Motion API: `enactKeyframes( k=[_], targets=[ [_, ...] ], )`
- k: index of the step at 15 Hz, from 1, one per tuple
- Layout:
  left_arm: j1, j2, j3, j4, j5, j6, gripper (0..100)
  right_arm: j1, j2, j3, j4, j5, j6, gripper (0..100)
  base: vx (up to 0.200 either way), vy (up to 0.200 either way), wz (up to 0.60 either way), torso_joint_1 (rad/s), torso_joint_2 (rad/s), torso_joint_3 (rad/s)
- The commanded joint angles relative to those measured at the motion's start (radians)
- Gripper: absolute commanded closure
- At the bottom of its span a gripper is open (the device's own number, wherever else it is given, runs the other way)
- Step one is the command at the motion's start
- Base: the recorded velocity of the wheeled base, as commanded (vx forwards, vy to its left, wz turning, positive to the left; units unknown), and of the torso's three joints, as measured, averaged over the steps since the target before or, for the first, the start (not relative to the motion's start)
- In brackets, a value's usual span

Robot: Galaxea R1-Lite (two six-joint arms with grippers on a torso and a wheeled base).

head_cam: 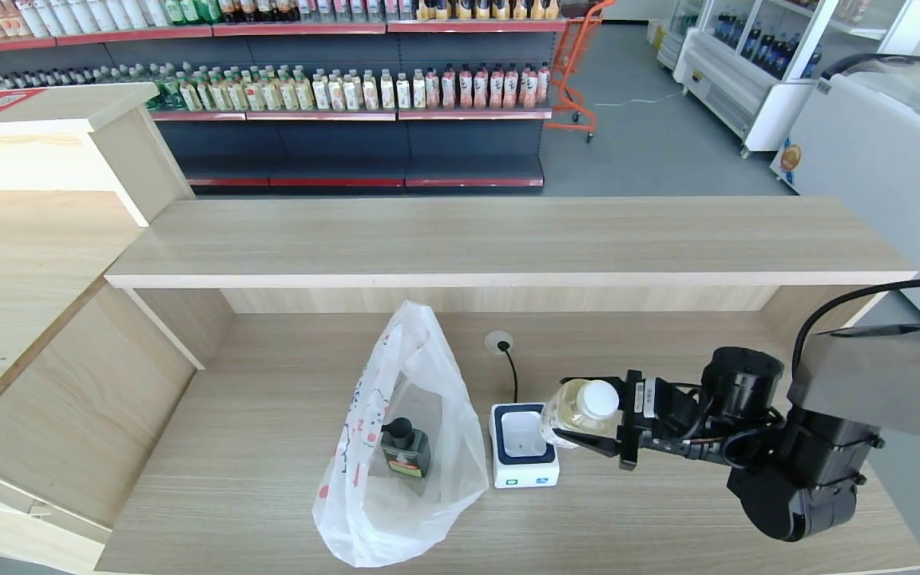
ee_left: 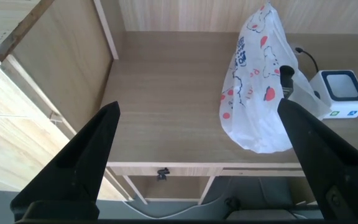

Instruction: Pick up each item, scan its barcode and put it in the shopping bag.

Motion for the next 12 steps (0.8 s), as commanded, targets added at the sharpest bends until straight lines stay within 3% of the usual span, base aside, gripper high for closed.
enactKeyframes(
  k=[1,12],
  targets=[
    [0.0,0.0,0.0,0.0,0.0,0.0,0,0.001,0.057,-0.049,-0.001,0.017,-0.016,100,0.0,0.0,0.0,0.0,0.0,0.0],
    [0.0,0.0,0.0,0.0,0.0,0.0,0,0.075,0.221,-0.299,-0.001,0.058,-0.042,100,0.0,0.0,0.0,0.0,0.0,0.0]
  ],
)
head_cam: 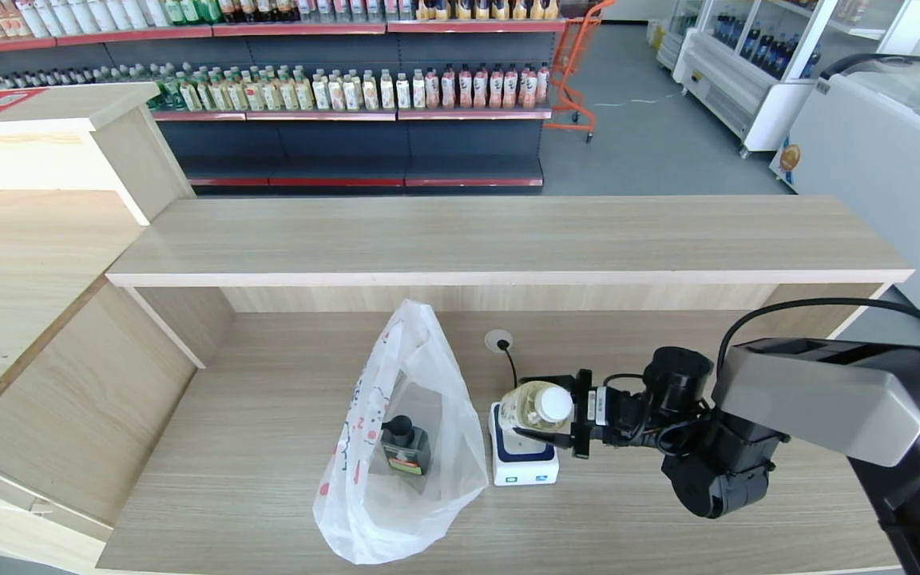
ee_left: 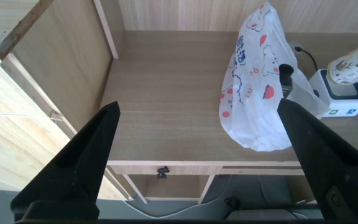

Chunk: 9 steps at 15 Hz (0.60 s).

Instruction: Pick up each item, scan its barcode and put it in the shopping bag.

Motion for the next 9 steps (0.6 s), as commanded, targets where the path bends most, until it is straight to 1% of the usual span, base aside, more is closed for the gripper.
enactKeyframes(
  k=[1,9],
  targets=[
    [0.0,0.0,0.0,0.0,0.0,0.0,0,0.005,0.04,-0.036,0.003,0.001,-0.002,100,0.0,0.0,0.0,0.0,0.0,0.0],
    [0.0,0.0,0.0,0.0,0.0,0.0,0,-0.016,0.02,-0.036,0.003,0.002,0.006,100,0.0,0.0,0.0,0.0,0.0,0.0]
  ],
)
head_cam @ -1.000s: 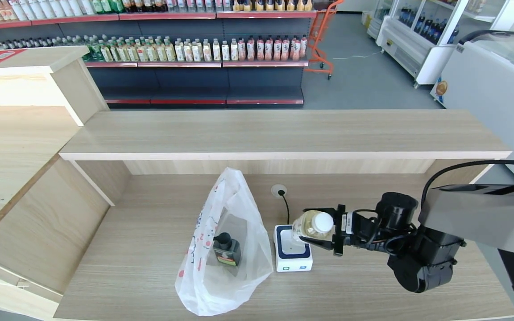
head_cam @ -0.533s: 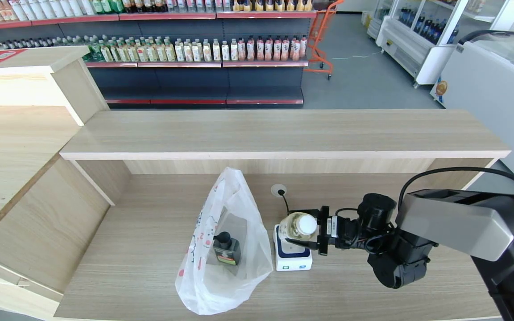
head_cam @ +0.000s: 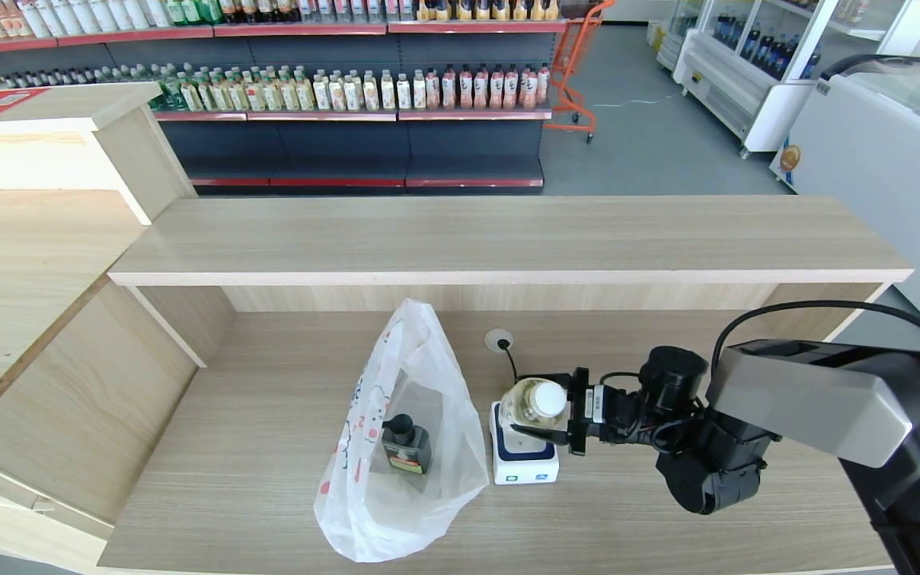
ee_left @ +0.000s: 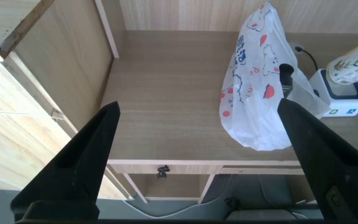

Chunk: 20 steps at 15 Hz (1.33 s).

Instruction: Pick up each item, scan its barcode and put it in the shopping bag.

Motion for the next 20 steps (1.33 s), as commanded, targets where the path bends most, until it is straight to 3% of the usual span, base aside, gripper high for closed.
enactKeyframes(
  k=[1,6,8,9,11,16,20],
  targets=[
    [0.0,0.0,0.0,0.0,0.0,0.0,0,-0.018,-0.025,0.007,-0.001,-0.001,0.01,100,0.0,0.0,0.0,0.0,0.0,0.0],
    [0.0,0.0,0.0,0.0,0.0,0.0,0,-0.113,-0.347,0.153,-0.001,-0.001,0.301,100,0.0,0.0,0.0,0.0,0.0,0.0],
    [0.0,0.0,0.0,0.0,0.0,0.0,0,-0.141,-0.483,0.222,-0.001,-0.016,0.487,100,0.0,0.0,0.0,0.0,0.0,0.0],
    [0.0,0.0,0.0,0.0,0.0,0.0,0,-0.142,-0.562,0.287,0.012,-0.102,0.62,100,0.0,0.0,0.0,0.0,0.0,0.0],
    [0.0,0.0,0.0,0.0,0.0,0.0,0,-0.135,-0.602,0.32,0.109,-0.268,0.723,100,0.0,0.0,0.0,0.0,0.0,0.0],
    [0.0,0.0,0.0,0.0,0.0,0.0,0,-0.086,-0.557,0.322,0.207,-0.328,0.811,100,0.0,0.0,0.0,0.0,0.0,0.0],
    [0.0,0.0,0.0,0.0,0.0,0.0,0,0.045,-0.384,0.199,0.219,-0.335,0.809,100,0.0,0.0,0.0,0.0,0.0,0.0]
  ],
)
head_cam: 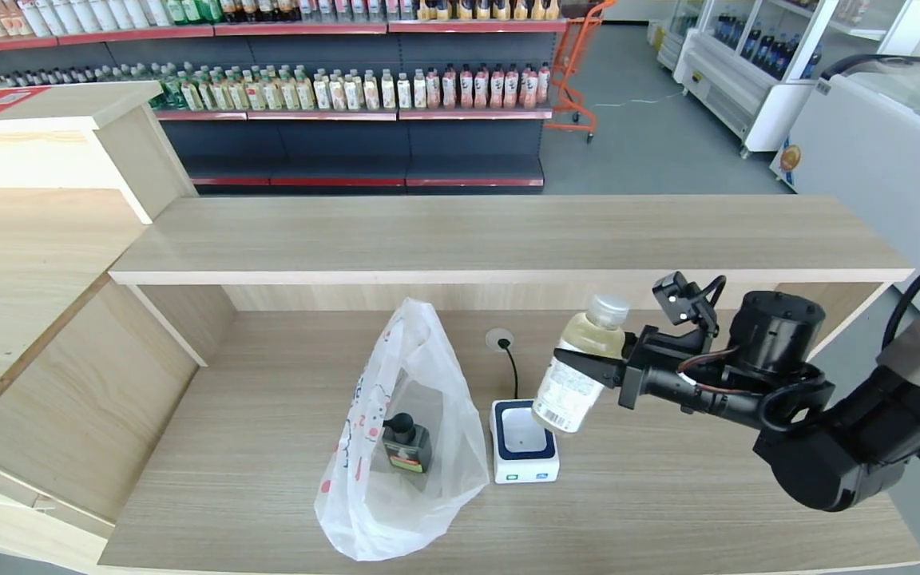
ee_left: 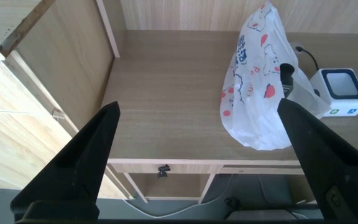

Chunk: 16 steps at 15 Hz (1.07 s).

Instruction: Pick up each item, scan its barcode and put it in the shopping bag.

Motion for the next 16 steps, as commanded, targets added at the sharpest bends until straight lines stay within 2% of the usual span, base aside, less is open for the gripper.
enactKeyframes(
  k=[1,6,10,16],
  targets=[
    [0.0,0.0,0.0,0.0,0.0,0.0,0,0.074,0.137,-0.119,0.015,-0.002,-0.002,100,0.0,0.0,0.0,0.0,0.0,0.0],
    [0.0,0.0,0.0,0.0,0.0,0.0,0,0.129,0.319,-0.375,0.084,-0.002,-0.051,100,0.0,0.0,0.0,0.0,0.0,0.0],
    [0.0,0.0,0.0,0.0,0.0,0.0,0,0.152,0.398,-0.446,0.089,0.001,-0.049,100,0.0,0.0,0.0,0.0,0.0,0.0],
    [0.0,0.0,0.0,0.0,0.0,0.0,0,0.195,0.52,-0.668,0.158,0.002,-0.052,100,0.0,0.0,0.0,0.0,0.0,0.0]
  ],
)
